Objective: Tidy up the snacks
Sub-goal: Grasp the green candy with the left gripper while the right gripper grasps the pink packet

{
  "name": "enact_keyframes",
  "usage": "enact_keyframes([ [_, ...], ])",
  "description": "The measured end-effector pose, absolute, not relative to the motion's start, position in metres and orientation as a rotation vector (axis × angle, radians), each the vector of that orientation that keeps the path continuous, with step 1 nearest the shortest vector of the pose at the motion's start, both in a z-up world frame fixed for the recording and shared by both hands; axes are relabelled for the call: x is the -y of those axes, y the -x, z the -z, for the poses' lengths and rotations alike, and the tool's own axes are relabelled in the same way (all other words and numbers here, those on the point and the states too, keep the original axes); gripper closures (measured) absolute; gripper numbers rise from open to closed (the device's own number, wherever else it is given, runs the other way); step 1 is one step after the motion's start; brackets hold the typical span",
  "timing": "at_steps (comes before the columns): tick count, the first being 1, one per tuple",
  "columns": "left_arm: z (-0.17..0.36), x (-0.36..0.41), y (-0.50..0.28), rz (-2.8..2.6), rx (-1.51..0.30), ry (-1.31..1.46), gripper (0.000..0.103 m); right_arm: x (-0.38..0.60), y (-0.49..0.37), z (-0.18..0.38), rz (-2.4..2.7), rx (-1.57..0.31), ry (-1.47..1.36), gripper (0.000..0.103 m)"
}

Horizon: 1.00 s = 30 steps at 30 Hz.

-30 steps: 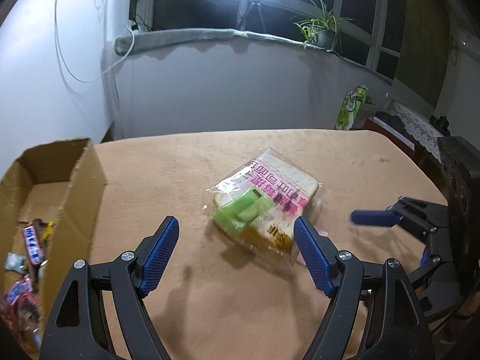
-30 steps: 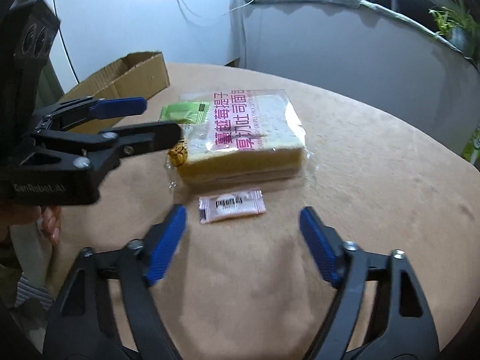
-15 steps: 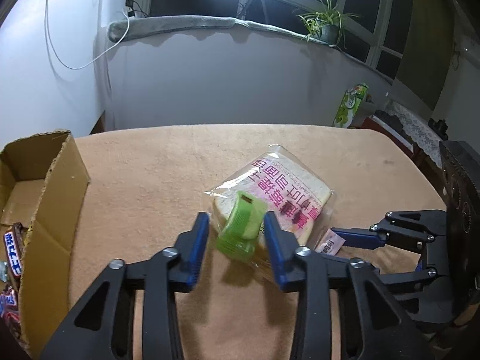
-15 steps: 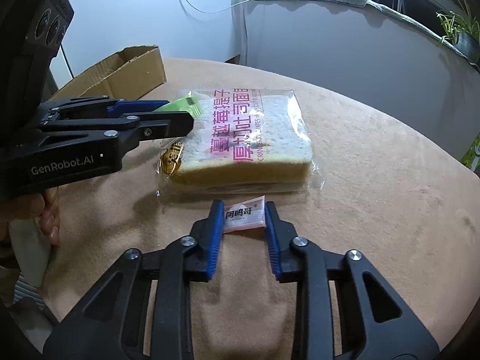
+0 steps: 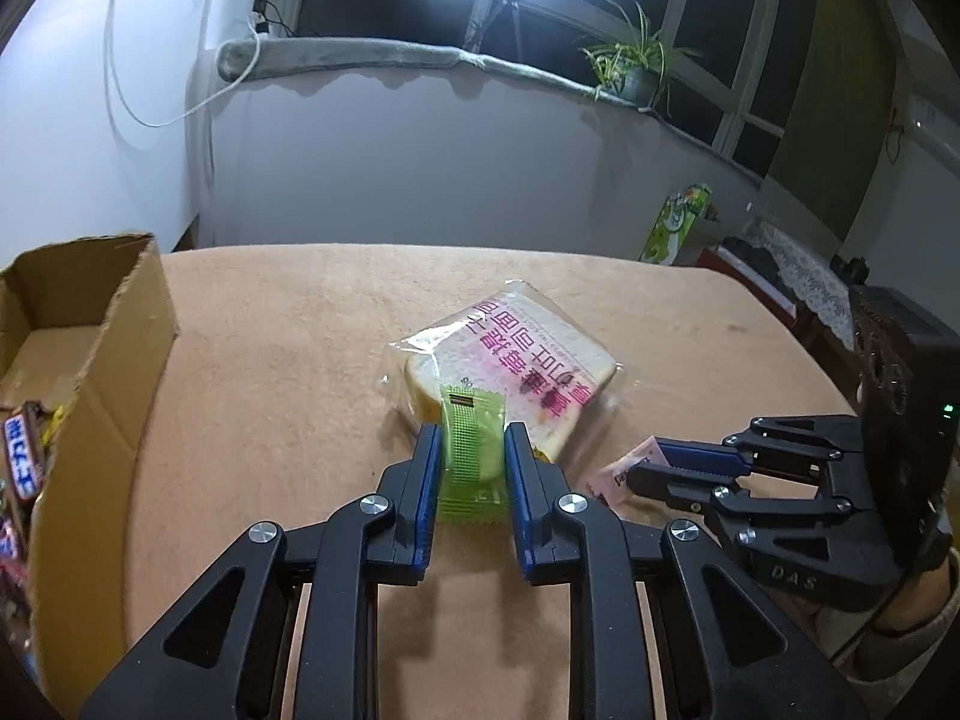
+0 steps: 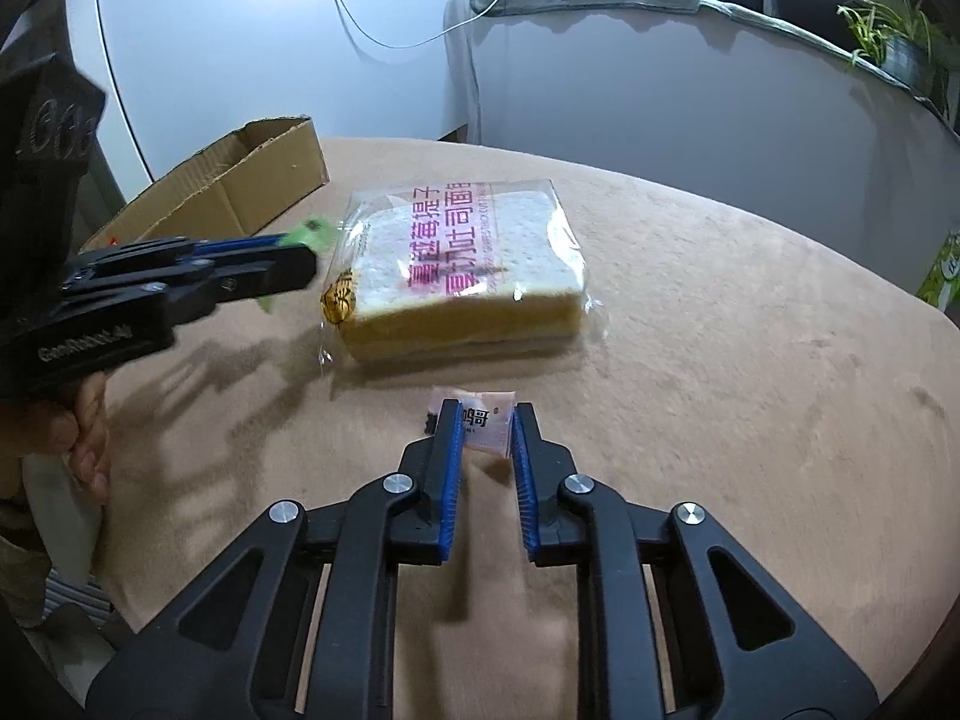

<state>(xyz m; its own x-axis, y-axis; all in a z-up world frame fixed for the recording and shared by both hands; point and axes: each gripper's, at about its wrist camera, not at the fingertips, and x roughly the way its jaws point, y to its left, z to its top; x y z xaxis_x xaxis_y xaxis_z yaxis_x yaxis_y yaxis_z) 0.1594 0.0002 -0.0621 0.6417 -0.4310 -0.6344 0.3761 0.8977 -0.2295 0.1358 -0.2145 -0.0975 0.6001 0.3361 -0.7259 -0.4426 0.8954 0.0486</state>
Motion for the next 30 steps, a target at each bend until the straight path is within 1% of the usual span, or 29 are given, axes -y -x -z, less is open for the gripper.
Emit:
enact_keyframes([
  [8, 0.048, -0.014, -0.124, 0.444, -0.691, 0.098, 0.084, 0.228, -0.115, 0.095, -0.431, -0.793, 0.104, 0.090],
  [17, 0.035, -0.020, -0.102, 0.444, -0.647, 0.107, 0.084, 0.233, -0.091, 0.083, -0.452, -0.755, 0.081, 0.093],
  [20, 0.036, -0.021, -0.101, 0.444, -0.650, 0.105, 0.084, 0.229, -0.091, 0.085, -0.441, -0.764, 0.136, 0.093],
  [21, 0.037, -0.022, -0.100, 0.445, -0.650, 0.107, 0.084, 0.227, -0.091, 0.086, -0.426, -0.761, 0.168, 0.091],
  [22, 0.038, -0.024, -0.099, 0.446, -0.651, 0.109, 0.084, 0.225, -0.092, 0.088, -0.421, -0.766, 0.193, 0.080],
  [23, 0.038, -0.024, -0.098, 0.446, -0.652, 0.109, 0.084, 0.220, -0.092, 0.089, -0.425, -0.767, 0.217, 0.060],
  [24, 0.039, -0.024, -0.097, 0.444, -0.654, 0.109, 0.084, 0.216, -0.092, 0.090, -0.438, -0.756, 0.227, 0.052],
  [25, 0.039, -0.025, -0.096, 0.444, -0.654, 0.110, 0.084, 0.212, -0.092, 0.091, -0.453, -0.749, 0.235, 0.049],
  [28, 0.040, -0.027, -0.094, 0.441, -0.653, 0.115, 0.084, 0.195, -0.103, 0.102, -0.434, -0.802, 0.303, 0.050],
  [30, 0.039, -0.028, -0.092, 0.440, -0.651, 0.117, 0.084, 0.191, -0.107, 0.105, -0.456, -0.816, 0.295, 0.067],
])
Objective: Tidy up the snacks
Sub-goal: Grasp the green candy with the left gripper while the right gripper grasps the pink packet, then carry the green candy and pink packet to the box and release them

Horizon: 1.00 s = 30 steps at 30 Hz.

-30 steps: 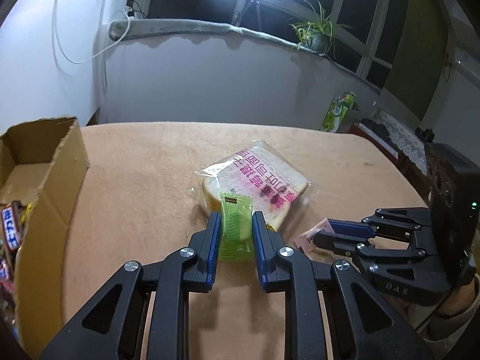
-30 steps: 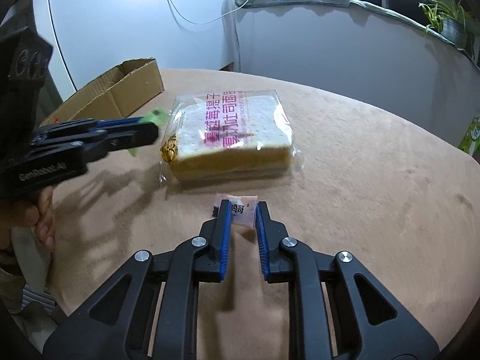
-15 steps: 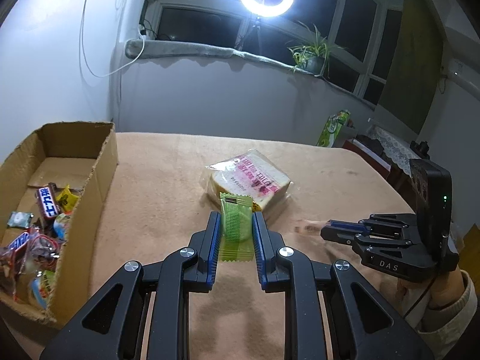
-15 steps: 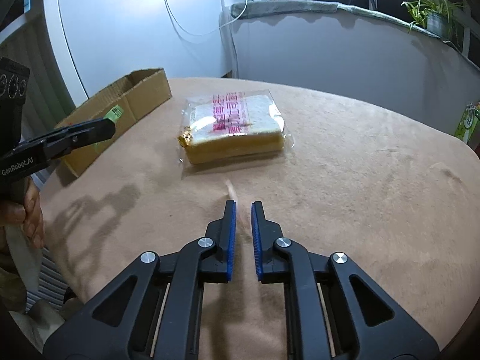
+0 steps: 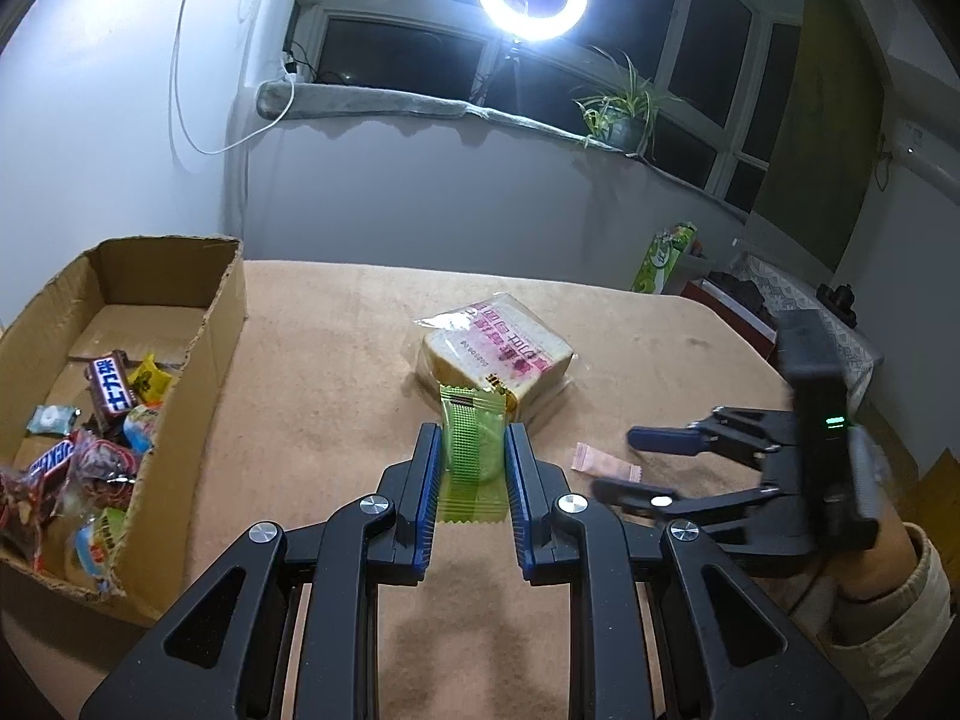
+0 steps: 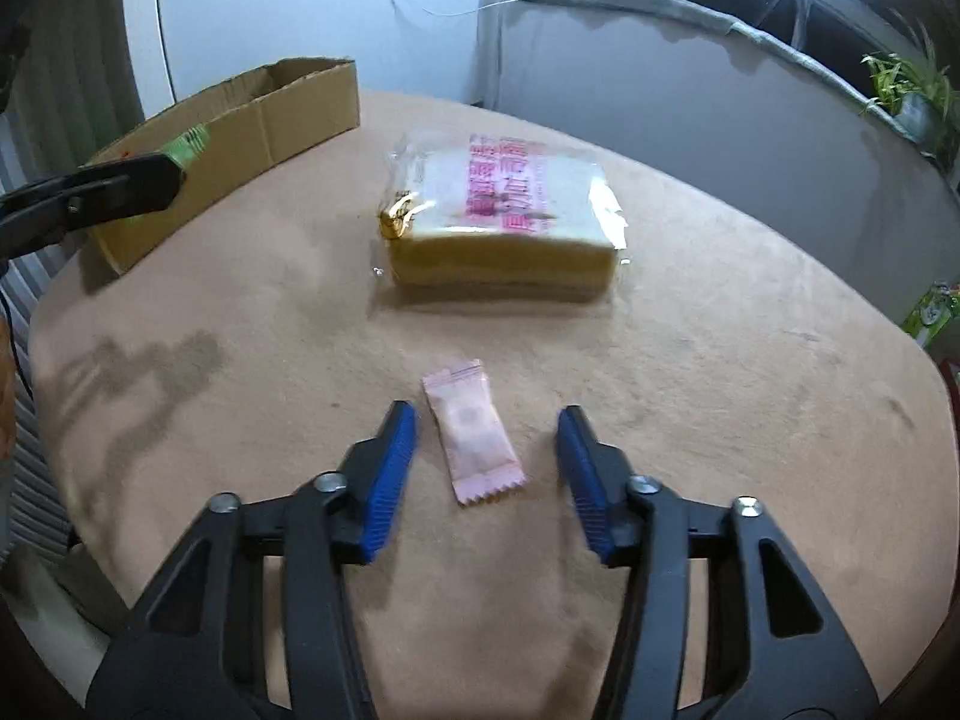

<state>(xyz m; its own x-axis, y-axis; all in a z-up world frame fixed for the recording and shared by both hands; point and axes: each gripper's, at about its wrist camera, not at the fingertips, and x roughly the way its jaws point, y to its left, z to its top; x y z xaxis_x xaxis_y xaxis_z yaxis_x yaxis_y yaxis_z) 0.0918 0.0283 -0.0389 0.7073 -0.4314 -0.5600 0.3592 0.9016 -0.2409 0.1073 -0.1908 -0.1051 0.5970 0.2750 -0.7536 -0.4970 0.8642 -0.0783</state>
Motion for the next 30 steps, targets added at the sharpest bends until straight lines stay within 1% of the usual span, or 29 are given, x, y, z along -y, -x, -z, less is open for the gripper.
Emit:
enact_keyframes([
  [1, 0.038, -0.029, -0.091, 0.439, -0.649, 0.116, 0.084, 0.190, -0.107, 0.104, -0.468, -0.816, 0.284, 0.083],
  [8, 0.035, -0.036, -0.087, 0.424, -0.636, 0.126, 0.084, 0.198, -0.098, 0.101, -0.445, -0.786, 0.216, 0.083],
  [16, 0.026, -0.037, -0.078, 0.428, -0.604, 0.121, 0.084, 0.204, -0.085, 0.063, -0.449, -0.652, 0.097, 0.083],
  [23, 0.012, -0.064, -0.073, 0.364, -0.558, 0.120, 0.084, 0.165, -0.084, 0.034, -0.521, -0.578, 0.079, 0.083],
  [30, 0.014, -0.123, -0.075, 0.218, -0.546, 0.141, 0.084, 0.095, -0.091, 0.022, -0.638, -0.555, 0.116, 0.083],
])
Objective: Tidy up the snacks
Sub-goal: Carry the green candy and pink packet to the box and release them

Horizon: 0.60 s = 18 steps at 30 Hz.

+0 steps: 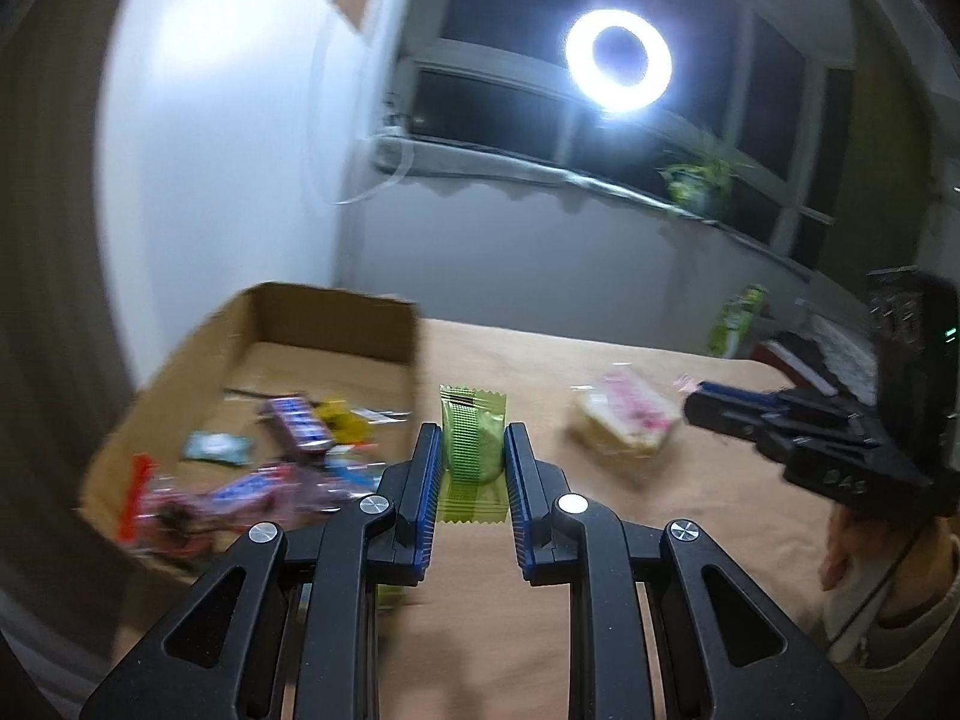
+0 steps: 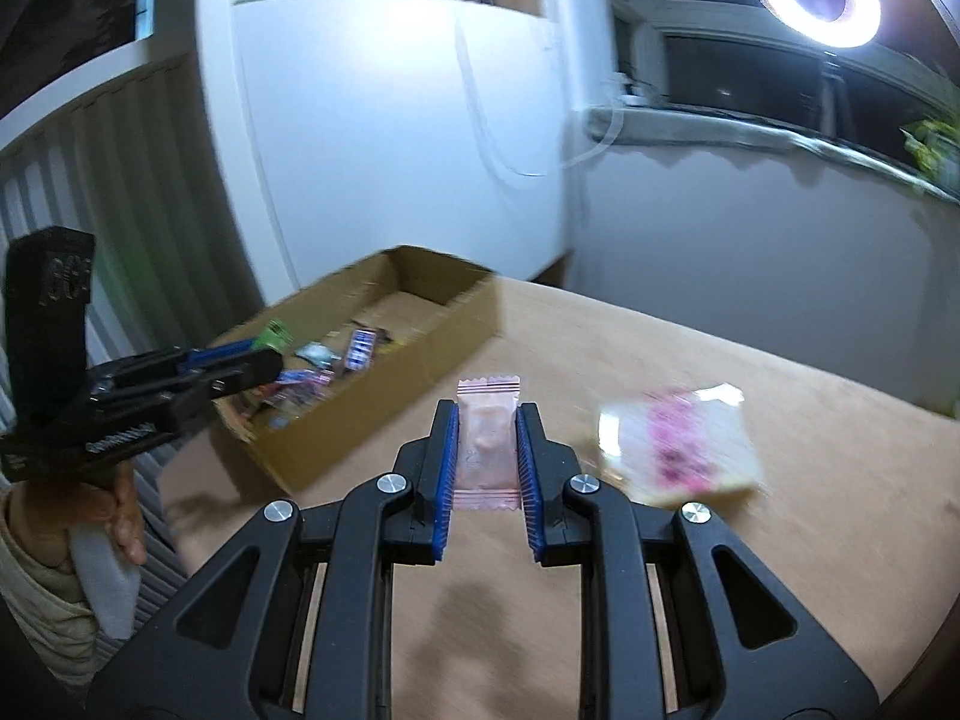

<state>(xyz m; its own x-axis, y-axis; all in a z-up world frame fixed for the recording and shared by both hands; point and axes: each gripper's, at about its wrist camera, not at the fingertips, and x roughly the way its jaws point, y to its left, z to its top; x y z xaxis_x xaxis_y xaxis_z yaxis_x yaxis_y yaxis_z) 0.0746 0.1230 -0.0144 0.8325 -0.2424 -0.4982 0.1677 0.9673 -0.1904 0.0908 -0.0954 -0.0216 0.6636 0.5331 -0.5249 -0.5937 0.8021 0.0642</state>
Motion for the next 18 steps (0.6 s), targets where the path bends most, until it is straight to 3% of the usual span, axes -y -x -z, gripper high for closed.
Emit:
enact_keyframes([
  [12, 0.026, -0.184, -0.090, 0.125, -0.578, 0.158, 0.083, -0.037, -0.128, 0.008, -0.816, -0.522, 0.162, 0.082],
  [13, 0.028, -0.186, -0.092, 0.116, -0.587, 0.158, 0.082, -0.046, -0.134, 0.010, -0.819, -0.519, 0.155, 0.071],
  [14, 0.031, -0.189, -0.092, 0.103, -0.600, 0.156, 0.075, -0.050, -0.137, 0.013, -0.817, -0.530, 0.159, 0.048],
  [15, 0.034, -0.193, -0.090, 0.074, -0.610, 0.158, 0.066, -0.053, -0.140, 0.017, -0.800, -0.542, 0.163, 0.041],
  [16, 0.037, -0.197, -0.086, 0.048, -0.610, 0.167, 0.043, -0.050, -0.138, 0.020, -0.785, -0.537, 0.155, 0.037],
  [17, 0.038, -0.200, -0.082, 0.033, -0.607, 0.176, 0.031, -0.045, -0.135, 0.023, -0.779, -0.530, 0.147, 0.035],
  [18, 0.039, -0.204, -0.072, 0.017, -0.587, 0.191, 0.031, -0.040, -0.131, 0.026, -0.768, -0.535, 0.151, 0.034],
])
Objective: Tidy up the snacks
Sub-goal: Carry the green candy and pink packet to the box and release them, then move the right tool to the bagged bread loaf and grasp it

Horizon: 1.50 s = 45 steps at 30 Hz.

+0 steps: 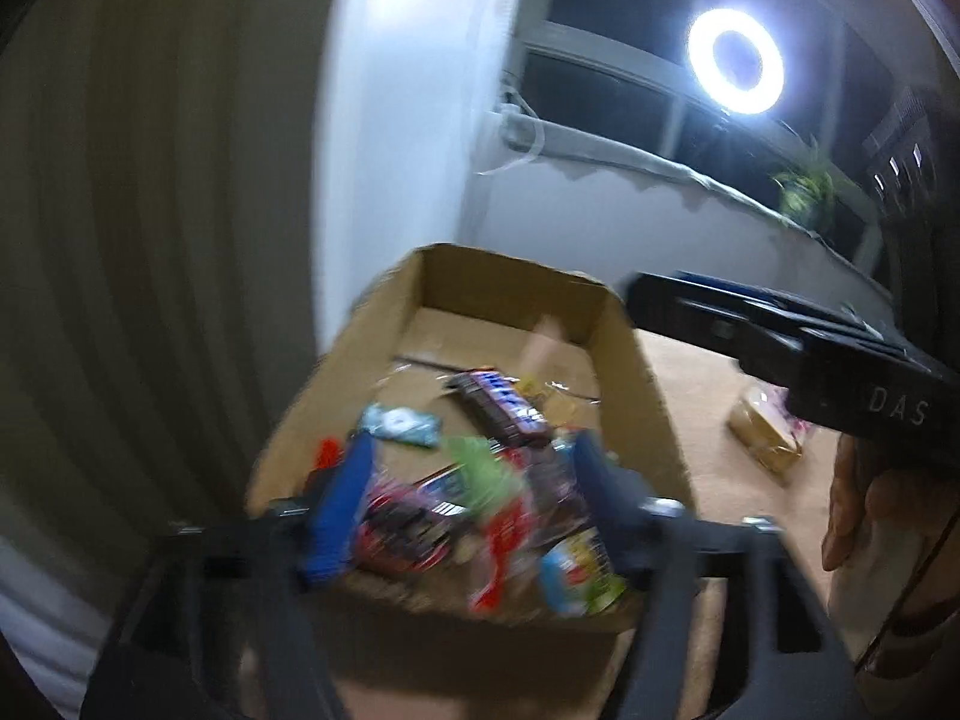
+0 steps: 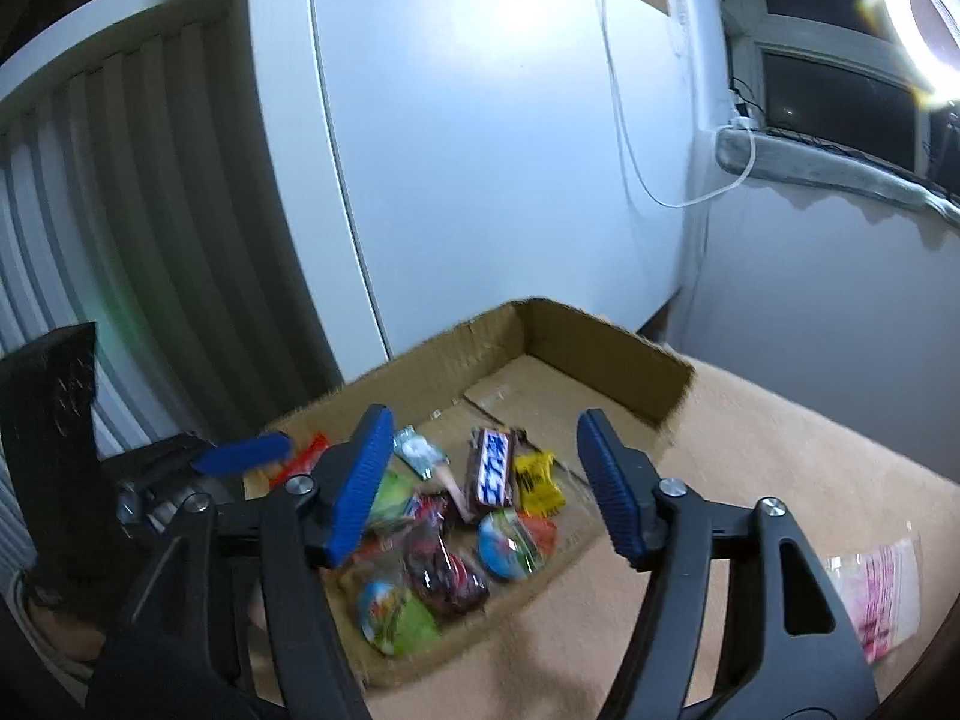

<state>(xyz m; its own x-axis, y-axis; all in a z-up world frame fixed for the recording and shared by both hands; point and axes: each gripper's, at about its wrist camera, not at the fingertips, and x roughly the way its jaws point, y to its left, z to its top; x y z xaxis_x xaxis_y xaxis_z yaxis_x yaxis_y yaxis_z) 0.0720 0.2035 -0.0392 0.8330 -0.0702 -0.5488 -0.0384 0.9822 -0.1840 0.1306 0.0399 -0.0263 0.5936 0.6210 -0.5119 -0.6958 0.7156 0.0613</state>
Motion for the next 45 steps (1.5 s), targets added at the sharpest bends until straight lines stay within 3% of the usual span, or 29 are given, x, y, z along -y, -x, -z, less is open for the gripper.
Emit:
enact_keyframes([
  [3, 0.042, -0.209, -0.054, 0.012, -0.576, 0.209, 0.031, -0.019, -0.116, 0.037, -0.707, -0.535, 0.176, 0.031],
  [5, 0.040, -0.210, -0.043, 0.011, -0.559, 0.208, 0.030, -0.005, -0.102, 0.042, -0.678, -0.524, 0.172, 0.017],
  [7, 0.038, -0.210, -0.037, 0.005, -0.554, 0.215, 0.028, 0.008, -0.093, 0.043, -0.639, -0.500, 0.171, 0.012],
  [13, 0.031, -0.207, -0.029, 0.008, -0.541, 0.230, 0.025, 0.027, -0.062, 0.043, -0.611, -0.446, 0.174, 0.006],
  [29, 0.018, -0.148, -0.041, 0.066, -0.554, 0.151, 0.024, 0.058, -0.045, 0.066, -0.622, -0.514, 0.152, 0.005],
  [45, 0.028, -0.074, -0.061, 0.186, -0.615, 0.086, 0.024, 0.158, -0.104, 0.059, -0.417, -0.557, 0.113, 0.004],
])
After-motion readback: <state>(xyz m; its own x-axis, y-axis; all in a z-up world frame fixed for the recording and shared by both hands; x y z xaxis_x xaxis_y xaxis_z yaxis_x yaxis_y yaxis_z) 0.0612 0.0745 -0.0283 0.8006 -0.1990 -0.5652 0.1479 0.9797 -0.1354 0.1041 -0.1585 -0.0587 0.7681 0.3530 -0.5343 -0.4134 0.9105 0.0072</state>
